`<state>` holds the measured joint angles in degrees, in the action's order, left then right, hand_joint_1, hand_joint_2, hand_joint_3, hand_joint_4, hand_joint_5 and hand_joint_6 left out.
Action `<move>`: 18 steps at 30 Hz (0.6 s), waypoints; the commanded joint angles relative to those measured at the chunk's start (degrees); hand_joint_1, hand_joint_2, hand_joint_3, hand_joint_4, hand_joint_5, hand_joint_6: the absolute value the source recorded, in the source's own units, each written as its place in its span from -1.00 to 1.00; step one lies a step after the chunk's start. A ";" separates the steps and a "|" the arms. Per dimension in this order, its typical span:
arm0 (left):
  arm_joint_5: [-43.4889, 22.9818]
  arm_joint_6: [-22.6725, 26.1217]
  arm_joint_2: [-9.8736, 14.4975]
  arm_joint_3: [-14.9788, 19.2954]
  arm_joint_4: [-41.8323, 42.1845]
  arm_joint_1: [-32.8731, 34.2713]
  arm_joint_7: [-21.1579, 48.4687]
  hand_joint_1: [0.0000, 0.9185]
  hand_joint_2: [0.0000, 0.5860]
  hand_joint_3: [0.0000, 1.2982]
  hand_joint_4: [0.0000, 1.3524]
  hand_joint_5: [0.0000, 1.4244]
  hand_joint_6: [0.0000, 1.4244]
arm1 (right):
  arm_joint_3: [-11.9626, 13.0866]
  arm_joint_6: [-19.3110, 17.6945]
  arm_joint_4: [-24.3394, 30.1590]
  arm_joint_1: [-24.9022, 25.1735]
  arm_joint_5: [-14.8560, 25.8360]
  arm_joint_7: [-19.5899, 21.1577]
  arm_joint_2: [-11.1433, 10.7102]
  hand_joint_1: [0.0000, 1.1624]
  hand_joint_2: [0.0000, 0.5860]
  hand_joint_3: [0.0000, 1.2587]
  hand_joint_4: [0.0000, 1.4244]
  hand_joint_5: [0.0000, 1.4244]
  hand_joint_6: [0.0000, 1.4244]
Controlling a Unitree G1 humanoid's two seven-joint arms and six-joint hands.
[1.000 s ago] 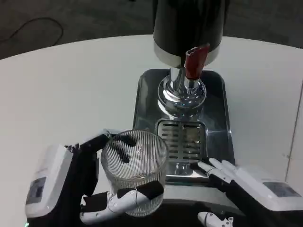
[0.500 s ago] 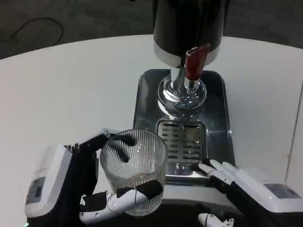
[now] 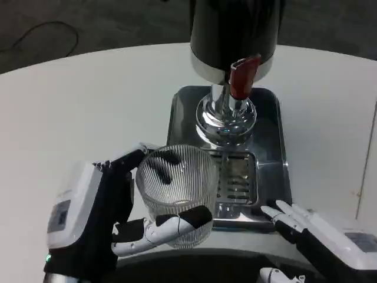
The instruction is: Grasp the cup under the faucet to collect the drink, then remove the cup.
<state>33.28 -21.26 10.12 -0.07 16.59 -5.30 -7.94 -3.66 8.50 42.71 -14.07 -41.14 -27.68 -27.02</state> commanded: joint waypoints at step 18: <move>2.63 1.02 3.64 0.38 -9.00 12.54 -3.75 0.19 -0.89 0.53 0.76 0.95 1.00 | 2.21 -1.87 3.95 -5.33 0.61 1.07 1.42 -0.69 0.44 -0.85 -1.00 -1.00 -1.00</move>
<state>34.90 -20.02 12.81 0.99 10.07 3.70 -9.98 -2.54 7.59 45.40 -17.95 -41.05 -27.33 -25.51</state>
